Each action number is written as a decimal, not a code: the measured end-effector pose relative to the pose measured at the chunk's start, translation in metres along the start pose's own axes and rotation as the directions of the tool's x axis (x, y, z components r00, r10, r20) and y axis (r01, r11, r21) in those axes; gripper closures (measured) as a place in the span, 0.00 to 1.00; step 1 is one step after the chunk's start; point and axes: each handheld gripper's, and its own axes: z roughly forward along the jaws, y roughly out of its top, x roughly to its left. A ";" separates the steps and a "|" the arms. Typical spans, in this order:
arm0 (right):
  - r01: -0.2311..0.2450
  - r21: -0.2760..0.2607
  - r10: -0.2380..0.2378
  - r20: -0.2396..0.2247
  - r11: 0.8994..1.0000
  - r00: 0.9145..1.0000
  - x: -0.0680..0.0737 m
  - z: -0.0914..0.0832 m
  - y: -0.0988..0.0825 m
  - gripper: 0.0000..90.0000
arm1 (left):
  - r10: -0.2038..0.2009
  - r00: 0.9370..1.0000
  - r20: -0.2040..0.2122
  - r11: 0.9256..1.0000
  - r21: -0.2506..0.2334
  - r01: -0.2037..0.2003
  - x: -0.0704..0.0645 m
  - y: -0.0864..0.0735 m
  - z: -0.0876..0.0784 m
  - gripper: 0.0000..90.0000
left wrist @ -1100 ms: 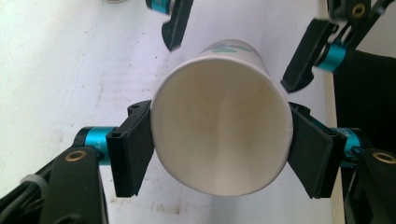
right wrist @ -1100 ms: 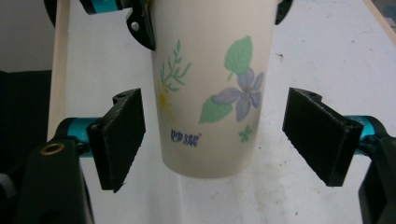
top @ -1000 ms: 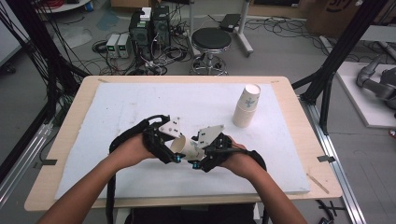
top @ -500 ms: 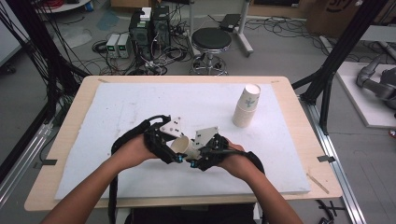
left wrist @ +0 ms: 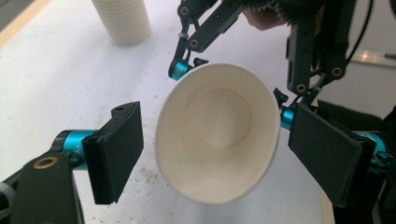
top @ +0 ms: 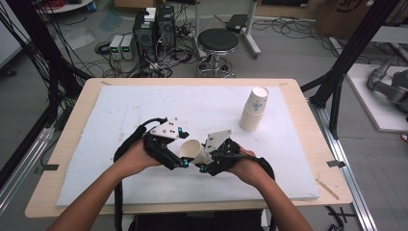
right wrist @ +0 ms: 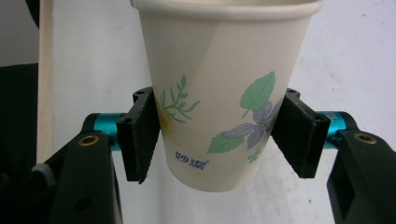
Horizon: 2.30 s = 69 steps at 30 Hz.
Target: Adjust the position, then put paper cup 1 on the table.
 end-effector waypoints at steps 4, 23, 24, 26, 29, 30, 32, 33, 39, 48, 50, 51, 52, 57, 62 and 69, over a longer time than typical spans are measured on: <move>-0.012 -0.017 0.012 0.011 1.000 1.000 -0.002 -0.006 -0.006 0.40 | -0.038 0.999 -0.023 0.997 -0.061 0.037 0.003 -0.006 -0.009 0.20; -0.214 -0.228 0.234 0.063 0.950 0.970 -0.004 -0.036 -0.072 0.39 | -0.231 0.961 -0.154 0.947 -0.262 0.185 0.007 -0.072 -0.019 0.20; -0.230 -0.243 0.252 0.063 0.942 0.966 -0.003 -0.037 -0.076 0.39 | -0.241 0.957 -0.160 0.942 -0.276 0.191 0.007 -0.075 -0.019 0.20; -0.248 -0.273 0.274 0.063 0.929 0.960 -0.003 -0.039 -0.083 0.39 | -0.262 0.949 -0.177 0.930 -0.307 0.200 0.007 -0.083 -0.020 0.20; -0.272 -0.314 0.308 0.068 0.910 0.949 -0.003 -0.042 -0.093 0.39 | -0.287 0.936 -0.202 0.915 -0.346 0.206 0.006 -0.094 -0.020 0.20; -0.280 -0.326 0.318 0.069 0.903 0.946 -0.003 -0.042 -0.095 0.39 | -0.294 0.932 -0.212 0.911 -0.358 0.206 0.006 -0.097 -0.020 0.20; -0.283 -0.347 0.329 0.080 0.894 0.941 -0.003 -0.044 -0.099 0.39 | -0.309 0.923 -0.231 0.900 -0.385 0.205 0.005 -0.103 -0.021 0.21; -0.281 -0.354 0.330 0.086 0.892 0.940 -0.003 -0.045 -0.100 0.39 | -0.320 0.916 -0.240 0.892 -0.403 0.205 0.005 -0.108 -0.022 0.21; -0.307 -0.414 0.375 0.093 0.857 0.922 -0.005 -0.050 -0.106 0.39 | -0.349 0.897 -0.271 0.873 -0.443 0.206 0.004 -0.121 -0.029 0.21; -0.322 -0.432 0.404 0.111 0.843 0.908 -0.009 -0.050 -0.110 0.39 | -0.341 0.892 -0.298 0.873 -0.453 0.183 0.002 -0.126 -0.034 0.21; -0.327 -0.453 0.416 0.111 0.829 0.902 -0.009 -0.050 -0.109 0.39 | -0.347 0.888 -0.302 0.869 -0.460 0.183 0.001 -0.129 -0.036 0.21; -0.330 -0.458 0.421 0.109 0.825 0.900 -0.010 -0.050 -0.109 0.39 | -0.355 0.885 -0.301 0.864 -0.466 0.188 0.001 -0.131 -0.038 0.21; -0.329 -0.469 0.423 0.109 0.820 0.900 -0.010 -0.050 -0.108 0.39 | -0.359 0.882 -0.304 0.863 -0.468 0.189 0.002 -0.133 -0.039 0.21; -0.327 -0.473 0.424 0.113 0.818 0.899 -0.014 -0.044 -0.104 0.39 | -0.372 0.869 -0.325 0.859 -0.475 0.190 0.003 -0.138 -0.045 0.21; -0.327 -0.473 0.422 0.108 0.818 0.900 -0.014 -0.042 -0.103 0.39 | -0.377 0.868 -0.322 0.860 -0.470 0.200 0.002 -0.141 -0.046 0.21; -0.327 -0.470 0.424 0.115 0.820 0.898 -0.019 -0.037 -0.095 0.39 | -0.383 0.870 -0.311 0.855 -0.475 0.207 0.003 -0.143 -0.045 0.21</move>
